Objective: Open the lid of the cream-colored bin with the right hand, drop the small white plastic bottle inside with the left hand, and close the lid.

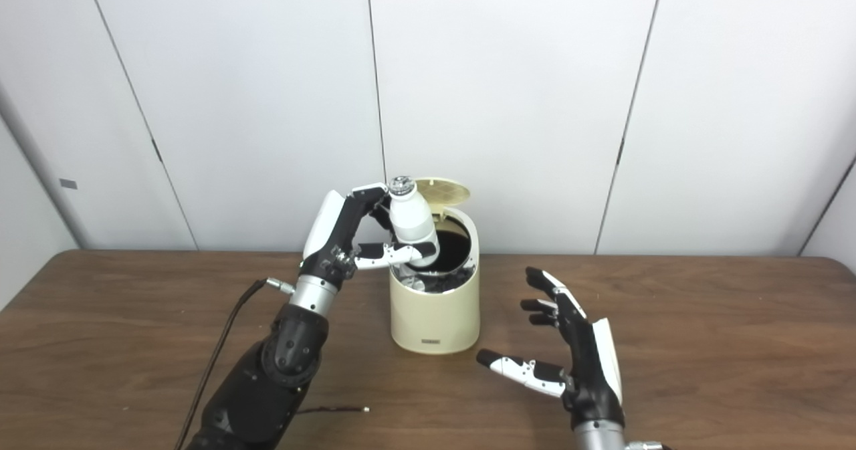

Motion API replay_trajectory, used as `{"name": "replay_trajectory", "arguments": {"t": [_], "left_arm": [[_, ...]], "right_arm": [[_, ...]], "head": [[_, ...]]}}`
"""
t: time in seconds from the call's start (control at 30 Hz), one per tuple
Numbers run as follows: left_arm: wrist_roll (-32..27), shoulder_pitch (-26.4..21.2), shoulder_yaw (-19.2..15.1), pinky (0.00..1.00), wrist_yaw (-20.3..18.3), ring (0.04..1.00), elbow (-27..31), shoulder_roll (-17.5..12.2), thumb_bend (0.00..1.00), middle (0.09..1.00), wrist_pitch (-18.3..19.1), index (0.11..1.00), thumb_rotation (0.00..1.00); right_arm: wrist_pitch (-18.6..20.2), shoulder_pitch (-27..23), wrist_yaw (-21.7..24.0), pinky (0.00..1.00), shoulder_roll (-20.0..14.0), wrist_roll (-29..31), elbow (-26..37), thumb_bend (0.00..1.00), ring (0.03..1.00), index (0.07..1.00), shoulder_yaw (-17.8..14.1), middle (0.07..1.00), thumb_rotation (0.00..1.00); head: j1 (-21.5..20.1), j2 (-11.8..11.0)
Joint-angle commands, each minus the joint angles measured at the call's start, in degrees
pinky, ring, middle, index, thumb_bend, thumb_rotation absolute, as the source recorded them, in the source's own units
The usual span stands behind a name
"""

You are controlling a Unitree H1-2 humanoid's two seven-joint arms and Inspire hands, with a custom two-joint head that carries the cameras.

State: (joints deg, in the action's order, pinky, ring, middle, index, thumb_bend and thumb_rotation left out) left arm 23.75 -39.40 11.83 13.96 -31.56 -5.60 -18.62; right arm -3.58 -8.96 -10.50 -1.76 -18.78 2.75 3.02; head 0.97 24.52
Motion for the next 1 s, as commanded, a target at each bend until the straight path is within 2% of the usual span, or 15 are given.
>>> {"name": "replay_trajectory", "arguments": {"t": [0.0, 0.2, 0.27, 0.33, 0.37, 0.4, 0.47, 0.6, 0.97], "left_arm": [[0.43, 0.32, 0.31, 0.48, -2.05, 0.548, -0.6, -0.44, 0.52, 0.487, 3.0, 0.506, 0.0], [0.43, 0.45, 0.12, 0.47, -2.42, 0.544, -0.53, -0.47, 0.52, 0.485, 2.77, 0.51, 0.0], [0.4, 0.51, 0.12, 0.48, -2.54, 0.554, -0.43, -0.52, 0.52, 0.562, 2.7, 0.499, 0.04], [0.2, 0.58, 0.06, 0.5, -2.76, 0.565, -0.35, -0.53, 0.52, 0.59, 2.63, 0.496, 0.05], [0.08, 0.63, -0.01, 0.5, -2.8, 0.572, -0.35, -0.5, 0.75, 0.597, 2.59, 0.573, 0.02], [-0.01, 0.68, -0.08, 0.51, -2.83, 0.579, -0.32, -0.45, 0.83, 0.603, 2.65, 0.602, 0.01], [-0.14, 0.78, -0.17, 0.53, -2.98, 0.596, -0.23, -0.4, 0.91, 0.621, 2.87, 0.637, 0.0], [-0.29, 0.74, -0.27, 0.54, -2.96, 0.605, -0.48, -0.38, 0.93, 0.635, 2.7, 0.665, 0.01], [-0.76, 0.79, -0.22, 0.53, -3.1, 0.605, -0.23, -0.49, 0.94, 0.644, 2.77, 0.672, 0.02]], "right_arm": [[-2.39, -1.66, -0.35, 0.66, 0.41, 0.11, 1.94, 0.79, 0.715, 0.813, -0.01, 0.828, 0.17], [-2.31, -1.65, -0.19, 0.67, 0.48, 0.49, 2.05, 0.78, 0.718, 0.815, -0.05, 0.831, 0.18], [-2.23, -1.64, -0.26, 0.67, 0.45, 0.28, 2.1, 0.78, 0.72, 0.815, -0.03, 0.83, 0.19], [-2.44, -1.66, -0.38, 0.67, 0.41, 0.23, 1.9, 0.78, 0.718, 0.813, -0.07, 0.828, 0.21], [-2.57, -1.68, -0.39, 0.67, 0.39, 0.27, 1.85, 0.78, 0.719, 0.813, -0.08, 0.828, 0.21], [-2.71, -1.71, -0.4, 0.67, 0.36, 0.3, 1.78, 0.78, 0.717, 0.813, -0.08, 0.827, 0.21], [-2.77, -1.76, -0.35, 0.66, 0.32, 0.38, 1.74, 0.78, 0.718, 0.813, -0.09, 0.828, 0.2], [-2.96, -1.86, -0.25, 0.66, 0.23, 0.53, 1.54, 0.78, 0.717, 0.816, -0.09, 0.831, 0.18], [-2.19, -1.72, -0.09, 0.66, 0.37, 0.41, 2.05, 0.78, 0.719, 0.819, -0.01, 0.832, 0.19]], "head": [[0.12, 0.18], [0.15, 0.17], [0.27, 0.28], [0.27, 0.28], [0.27, 0.28], [0.27, 0.28], [0.27, 0.28], [0.37, 0.36], [0.49, 0.54]]}}
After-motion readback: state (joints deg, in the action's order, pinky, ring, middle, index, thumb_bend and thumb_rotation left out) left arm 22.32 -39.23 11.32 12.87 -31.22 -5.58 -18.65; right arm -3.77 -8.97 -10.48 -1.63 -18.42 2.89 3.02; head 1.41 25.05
